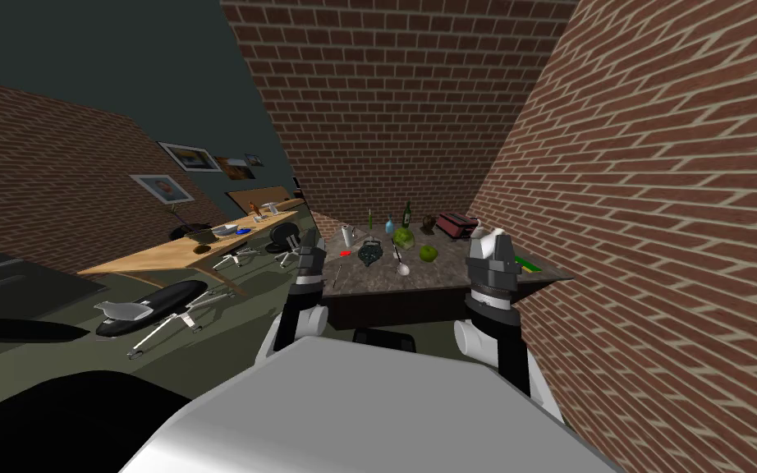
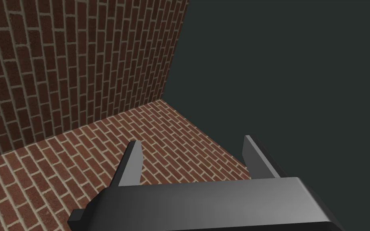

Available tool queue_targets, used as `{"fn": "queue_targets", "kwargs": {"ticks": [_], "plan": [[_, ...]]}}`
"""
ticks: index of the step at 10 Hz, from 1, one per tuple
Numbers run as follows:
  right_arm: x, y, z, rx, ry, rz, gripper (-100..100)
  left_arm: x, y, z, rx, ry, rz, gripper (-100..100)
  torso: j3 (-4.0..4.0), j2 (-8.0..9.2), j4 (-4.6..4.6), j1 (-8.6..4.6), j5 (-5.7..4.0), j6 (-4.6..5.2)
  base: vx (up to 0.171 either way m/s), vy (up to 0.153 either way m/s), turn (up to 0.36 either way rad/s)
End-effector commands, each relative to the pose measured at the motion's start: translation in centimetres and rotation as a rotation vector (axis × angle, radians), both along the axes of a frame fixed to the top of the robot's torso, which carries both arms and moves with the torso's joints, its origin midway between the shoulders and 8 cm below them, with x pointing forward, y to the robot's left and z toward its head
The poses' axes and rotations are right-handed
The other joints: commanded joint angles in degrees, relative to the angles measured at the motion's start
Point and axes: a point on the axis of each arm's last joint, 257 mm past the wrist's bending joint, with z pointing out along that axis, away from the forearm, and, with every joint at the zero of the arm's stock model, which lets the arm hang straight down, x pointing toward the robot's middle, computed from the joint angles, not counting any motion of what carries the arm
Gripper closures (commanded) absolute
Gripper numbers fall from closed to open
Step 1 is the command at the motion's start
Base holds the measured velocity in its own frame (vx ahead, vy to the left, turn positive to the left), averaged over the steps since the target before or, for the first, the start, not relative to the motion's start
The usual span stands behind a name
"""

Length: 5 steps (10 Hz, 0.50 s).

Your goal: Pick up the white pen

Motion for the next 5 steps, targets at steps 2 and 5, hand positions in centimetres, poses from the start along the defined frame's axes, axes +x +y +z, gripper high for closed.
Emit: {"fn": "queue_targets", "kwargs": {"ticks": [2, 5], "plan": [[0.0, 0.0, 0.0, 0.0, 0.0, 0.0, 0, -0.1, 0.3, -1.3, 0.043, 0.051, -0.011, -100, 0.08, 0.16, 0.03, 0.06, 0.01, 0.0, -0.086, 0.022, -0.014], [0.0, 0.0, 0.0, 0.0, 0.0, 0.0, 0, -0.5, 1.8, -4.2, 0.086, 0.161, -0.009, -100, 0.31, 0.52, 0.12, 0.13, 0.03, 0.0, -0.131, 0.03, -0.05]]}}
